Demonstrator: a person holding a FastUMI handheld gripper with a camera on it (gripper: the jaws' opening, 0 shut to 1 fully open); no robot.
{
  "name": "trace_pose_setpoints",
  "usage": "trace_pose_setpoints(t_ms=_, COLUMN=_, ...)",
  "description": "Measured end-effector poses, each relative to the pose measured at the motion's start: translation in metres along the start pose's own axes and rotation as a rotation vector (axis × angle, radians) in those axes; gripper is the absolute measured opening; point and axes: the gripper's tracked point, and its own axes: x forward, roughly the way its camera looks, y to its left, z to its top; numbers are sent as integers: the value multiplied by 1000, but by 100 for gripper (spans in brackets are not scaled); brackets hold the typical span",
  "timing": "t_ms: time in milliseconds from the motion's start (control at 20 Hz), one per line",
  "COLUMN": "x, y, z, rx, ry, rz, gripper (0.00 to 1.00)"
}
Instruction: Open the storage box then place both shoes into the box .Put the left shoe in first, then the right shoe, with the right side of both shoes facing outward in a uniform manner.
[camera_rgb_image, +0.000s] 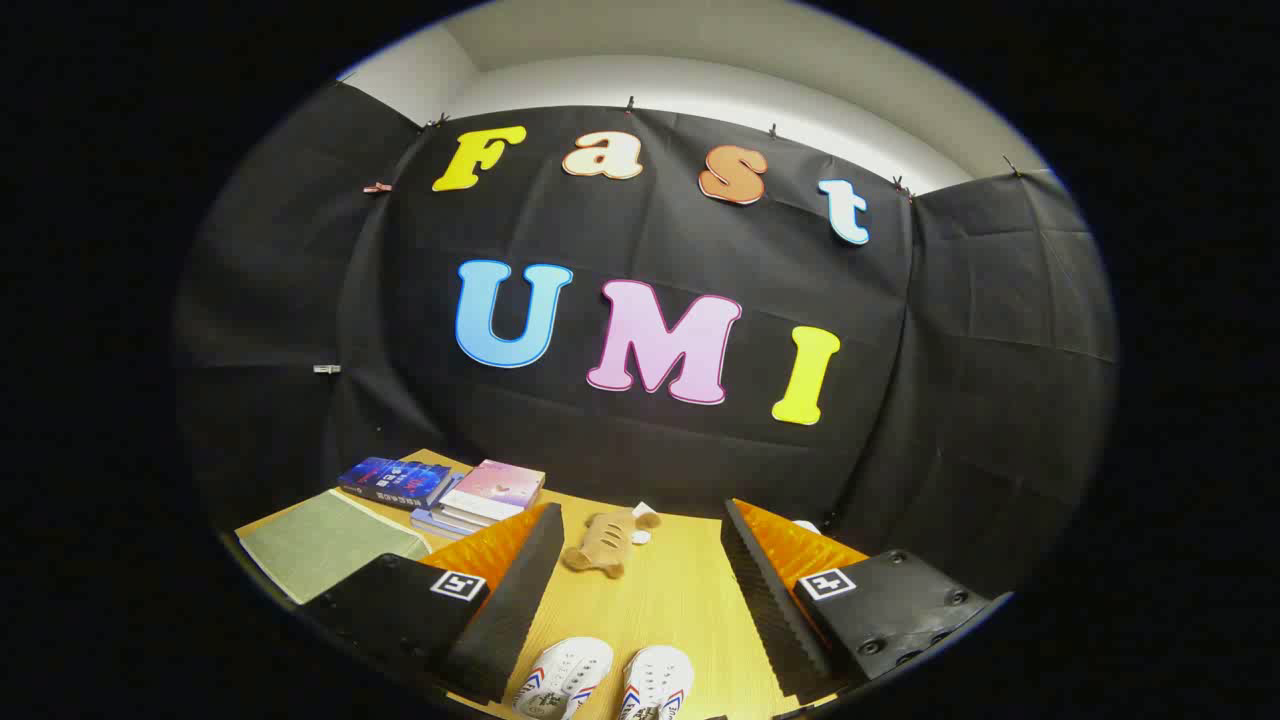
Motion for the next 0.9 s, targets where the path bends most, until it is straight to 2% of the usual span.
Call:
trace_pose_setpoints(t_ms=250, x=2, y=-6, z=-7, rx=3, ry=30, rz=-38, gripper=97)
trace_pose_setpoints(t_ms=900, x=10, y=-3, z=-20, rx=-12, ry=79, rz=-48, gripper=98)
